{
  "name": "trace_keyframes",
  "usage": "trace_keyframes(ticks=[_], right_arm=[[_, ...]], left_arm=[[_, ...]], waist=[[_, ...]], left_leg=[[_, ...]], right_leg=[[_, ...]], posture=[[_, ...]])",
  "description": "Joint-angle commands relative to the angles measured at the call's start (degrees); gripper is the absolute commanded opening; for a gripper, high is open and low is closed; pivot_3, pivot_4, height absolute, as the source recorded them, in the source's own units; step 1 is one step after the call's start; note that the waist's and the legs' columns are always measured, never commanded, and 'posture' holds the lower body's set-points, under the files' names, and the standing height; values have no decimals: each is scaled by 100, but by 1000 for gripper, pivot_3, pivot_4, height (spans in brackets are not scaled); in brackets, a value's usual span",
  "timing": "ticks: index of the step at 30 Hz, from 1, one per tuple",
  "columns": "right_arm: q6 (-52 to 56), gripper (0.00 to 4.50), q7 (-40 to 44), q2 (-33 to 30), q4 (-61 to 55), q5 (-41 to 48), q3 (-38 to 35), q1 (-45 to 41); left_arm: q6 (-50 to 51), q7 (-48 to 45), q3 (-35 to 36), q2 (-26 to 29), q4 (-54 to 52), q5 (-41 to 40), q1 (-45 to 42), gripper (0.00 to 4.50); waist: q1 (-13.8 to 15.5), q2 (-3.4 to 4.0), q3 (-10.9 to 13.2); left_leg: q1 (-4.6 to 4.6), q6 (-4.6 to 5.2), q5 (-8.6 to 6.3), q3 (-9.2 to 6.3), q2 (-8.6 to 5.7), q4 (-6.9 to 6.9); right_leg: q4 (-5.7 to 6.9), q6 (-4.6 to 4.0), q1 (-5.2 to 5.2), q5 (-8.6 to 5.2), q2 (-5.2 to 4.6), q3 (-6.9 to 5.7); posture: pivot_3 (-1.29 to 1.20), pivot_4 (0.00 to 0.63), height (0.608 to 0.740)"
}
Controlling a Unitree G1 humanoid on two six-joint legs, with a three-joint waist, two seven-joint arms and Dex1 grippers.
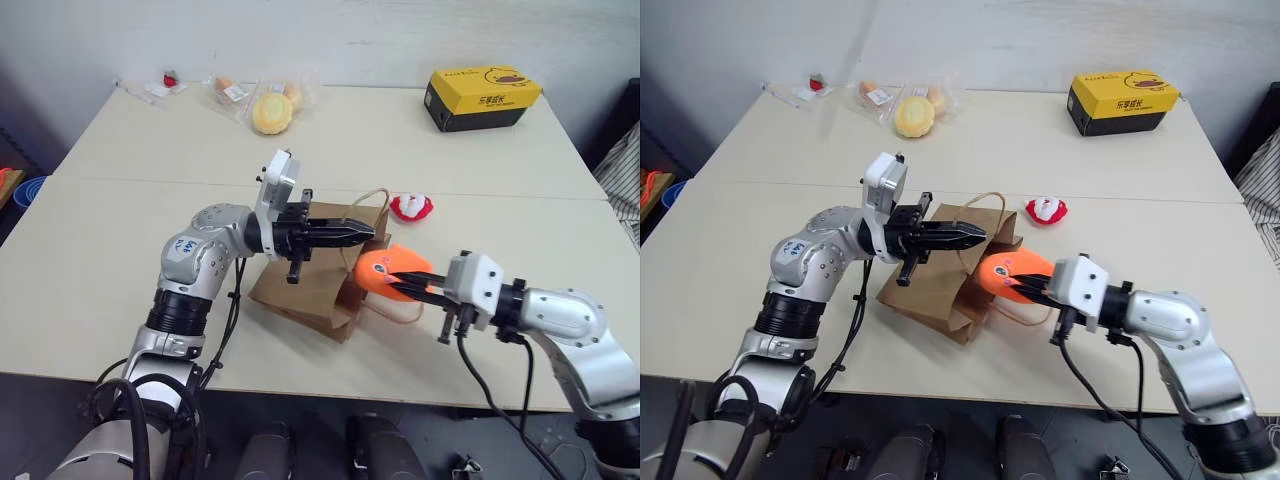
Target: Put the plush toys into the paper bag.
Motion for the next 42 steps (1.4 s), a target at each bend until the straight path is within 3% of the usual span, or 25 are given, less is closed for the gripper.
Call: trace_keyframes(ticks=[1,7,14,22,27,30,38,42], right_arm=[[-168,32,-74,214,293,-327,331,-305],[-583,32,186,500,1183,-856,941,-1101],[-2011,32,712,1254,2518,-1190,1664,-1908],[-3157,32,963,2035,4257,-1358,1830,-2556],[-2994,32,961,2252,4677,-1314,1718,-2636],[-2573,800,1128,2119,4396,-1027,1540,-2502],[-2004,3573,1010,1353,2734,-134,496,-1578],[-1333,3573,1058,831,1735,598,-95,-778]], left_arm=[[-9,-33,76,-32,-158,-125,-27,0],[95,-165,80,-33,-48,-218,-144,0],[139,-385,61,9,-29,-215,-138,0],[86,-500,107,9,7,-213,-79,0],[26,-510,97,12,10,-173,-65,0],[-19,-456,168,58,-18,-170,-44,0],[-90,-358,263,199,-102,-152,133,0],[-134,-361,248,218,-130,-132,205,0]], waist=[[-17,0,0],[-31,0,0],[-55,0,0],[-73,0,0],[-127,0,0],[-141,1,0],[-153,1,0],[-101,1,0]], left_leg=[[0,0,0,-1,0,0],[0,-1,1,0,-1,1],[0,-6,3,-1,1,-2],[-2,-7,4,-2,0,2],[-2,-10,5,-3,1,-1],[-2,-10,5,-4,1,1],[-5,-11,4,-8,1,0],[-7,-9,3,-7,0,-1]], right_leg=[[0,0,0,0,0,-1],[1,0,-2,0,0,-1],[6,-1,-6,0,2,-4],[12,0,-6,0,-1,-6],[14,-1,-6,0,-1,-6],[15,0,-5,0,-3,-7],[12,0,-5,0,-4,-9],[10,0,-5,0,-4,-9]], posture=[[0,150,740],[0,150,740],[0,150,740],[0,150,740],[0,150,740],[0,150,740],[0,150,740],[0,150,740]])
